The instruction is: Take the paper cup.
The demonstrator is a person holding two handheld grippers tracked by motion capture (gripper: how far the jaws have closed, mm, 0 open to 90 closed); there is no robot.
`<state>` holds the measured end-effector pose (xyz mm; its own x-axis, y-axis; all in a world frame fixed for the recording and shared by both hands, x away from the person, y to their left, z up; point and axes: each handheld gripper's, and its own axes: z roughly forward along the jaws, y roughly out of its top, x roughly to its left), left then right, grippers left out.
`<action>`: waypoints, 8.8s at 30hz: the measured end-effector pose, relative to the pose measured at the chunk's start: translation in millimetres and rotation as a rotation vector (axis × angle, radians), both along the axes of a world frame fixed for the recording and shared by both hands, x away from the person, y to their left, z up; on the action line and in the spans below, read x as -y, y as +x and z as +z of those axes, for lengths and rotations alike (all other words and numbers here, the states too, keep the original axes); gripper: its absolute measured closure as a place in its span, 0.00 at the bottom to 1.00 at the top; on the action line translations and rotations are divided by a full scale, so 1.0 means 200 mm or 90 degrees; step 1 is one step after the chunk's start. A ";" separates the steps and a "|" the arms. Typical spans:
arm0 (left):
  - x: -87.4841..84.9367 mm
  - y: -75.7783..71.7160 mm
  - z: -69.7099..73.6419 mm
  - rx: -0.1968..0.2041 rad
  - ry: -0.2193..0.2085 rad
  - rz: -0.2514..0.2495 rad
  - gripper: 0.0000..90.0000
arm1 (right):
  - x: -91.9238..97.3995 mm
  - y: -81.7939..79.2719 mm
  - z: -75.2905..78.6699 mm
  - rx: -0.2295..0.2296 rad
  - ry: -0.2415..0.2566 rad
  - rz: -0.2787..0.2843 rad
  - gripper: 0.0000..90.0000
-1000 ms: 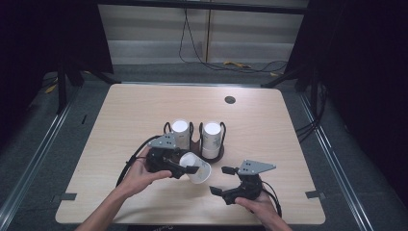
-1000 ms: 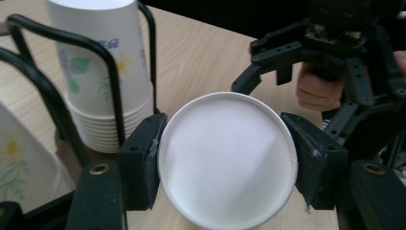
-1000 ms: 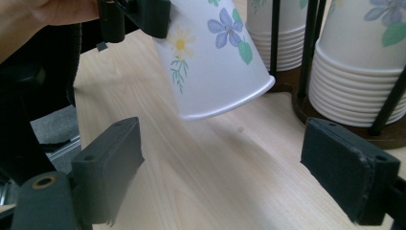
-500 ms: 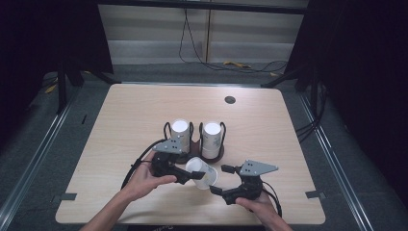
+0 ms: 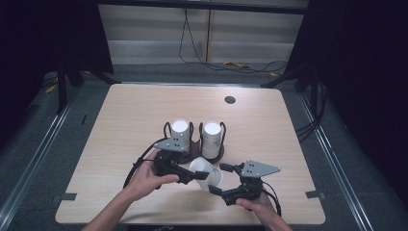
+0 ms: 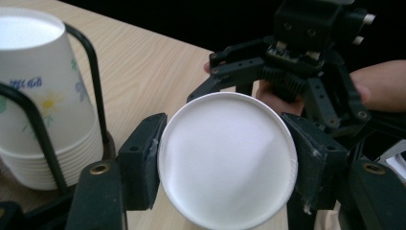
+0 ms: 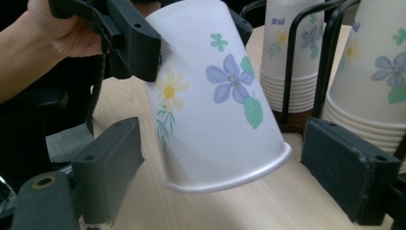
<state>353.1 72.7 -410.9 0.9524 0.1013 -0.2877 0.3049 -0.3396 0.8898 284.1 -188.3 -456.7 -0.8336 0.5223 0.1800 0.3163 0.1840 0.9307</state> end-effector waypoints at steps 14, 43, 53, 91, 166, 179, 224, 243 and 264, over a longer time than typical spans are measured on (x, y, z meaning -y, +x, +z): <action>0.03 -0.04 0.02 -0.010 -0.013 -0.030 0.40 | -0.01 -0.01 0.00 -0.009 0.032 0.047 0.21; 0.02 -0.01 -0.04 -0.001 0.056 -0.003 0.23 | -0.01 0.01 -0.01 -0.030 -0.001 0.061 0.31; -0.02 0.01 -0.06 0.006 0.085 0.018 0.18 | -0.01 0.03 -0.02 -0.046 -0.039 0.056 0.32; -0.03 -0.04 -0.15 0.077 0.212 -0.026 0.18 | -0.04 0.08 0.09 -0.091 -0.270 0.111 0.34; 0.06 -0.07 -0.23 0.079 0.305 -0.136 0.38 | -0.21 0.14 0.04 -0.089 -0.364 0.232 0.32; 0.05 -0.07 -0.23 0.068 0.269 -0.134 0.40 | -0.18 0.15 0.02 -0.092 -0.317 0.214 0.20; -0.06 -0.06 -0.26 0.018 0.151 -0.035 0.40 | -0.03 0.15 0.06 -0.091 -0.160 0.097 0.16; -0.09 -0.08 -0.27 0.025 0.099 0.007 0.40 | 0.01 0.10 0.07 -0.077 -0.111 0.057 0.16; -0.10 -0.08 -0.25 0.018 0.046 0.036 0.40 | 0.02 0.09 0.07 -0.077 -0.029 0.038 0.16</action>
